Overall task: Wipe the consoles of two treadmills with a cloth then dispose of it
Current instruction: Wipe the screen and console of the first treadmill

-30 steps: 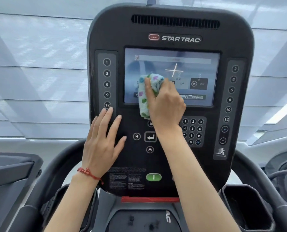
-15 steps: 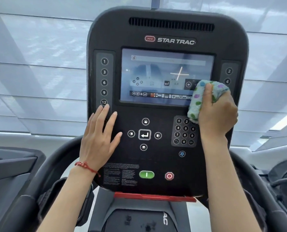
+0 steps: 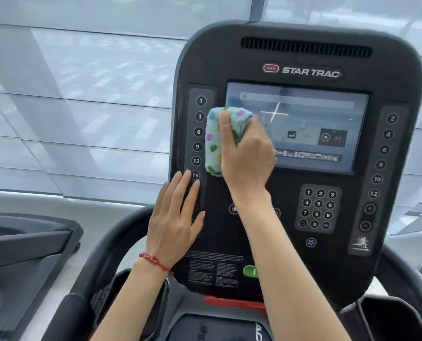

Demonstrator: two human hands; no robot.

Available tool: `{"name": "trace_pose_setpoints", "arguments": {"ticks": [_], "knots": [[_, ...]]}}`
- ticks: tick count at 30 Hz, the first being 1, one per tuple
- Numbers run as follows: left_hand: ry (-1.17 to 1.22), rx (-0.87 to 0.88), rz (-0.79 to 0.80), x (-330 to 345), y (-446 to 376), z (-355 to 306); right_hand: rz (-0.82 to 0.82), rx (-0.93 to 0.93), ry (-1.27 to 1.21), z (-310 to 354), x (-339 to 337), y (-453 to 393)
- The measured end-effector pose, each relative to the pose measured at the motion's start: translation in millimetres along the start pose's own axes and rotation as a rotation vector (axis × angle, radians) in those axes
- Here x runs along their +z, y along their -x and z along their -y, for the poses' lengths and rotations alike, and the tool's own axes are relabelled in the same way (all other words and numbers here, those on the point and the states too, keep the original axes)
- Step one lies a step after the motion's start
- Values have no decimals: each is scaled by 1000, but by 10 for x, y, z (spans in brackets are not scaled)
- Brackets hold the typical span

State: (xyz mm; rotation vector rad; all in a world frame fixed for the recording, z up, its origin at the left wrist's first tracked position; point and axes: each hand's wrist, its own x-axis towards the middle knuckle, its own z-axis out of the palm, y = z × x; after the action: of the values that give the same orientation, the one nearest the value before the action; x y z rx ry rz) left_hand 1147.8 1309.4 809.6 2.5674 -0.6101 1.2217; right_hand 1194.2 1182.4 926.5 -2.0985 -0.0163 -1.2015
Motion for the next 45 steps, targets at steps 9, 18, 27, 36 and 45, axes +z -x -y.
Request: {"name": "trace_pose_setpoints", "arguments": {"ticks": [9,18,27,36,45], "knots": [[48,81,8,13,131,161,-164,-113,182,446,603,-588],[82,91,15,-24,301,232,-173,-196,224,96,405,267],[143,87,-7,-68,341,271,-44,-183,277,-123,134,844],[122,98,9,28,214,219,-310,182,374,-940,-696,515],[104,134,41,18,221,254,-169,34,354,-412,-161,870]]}}
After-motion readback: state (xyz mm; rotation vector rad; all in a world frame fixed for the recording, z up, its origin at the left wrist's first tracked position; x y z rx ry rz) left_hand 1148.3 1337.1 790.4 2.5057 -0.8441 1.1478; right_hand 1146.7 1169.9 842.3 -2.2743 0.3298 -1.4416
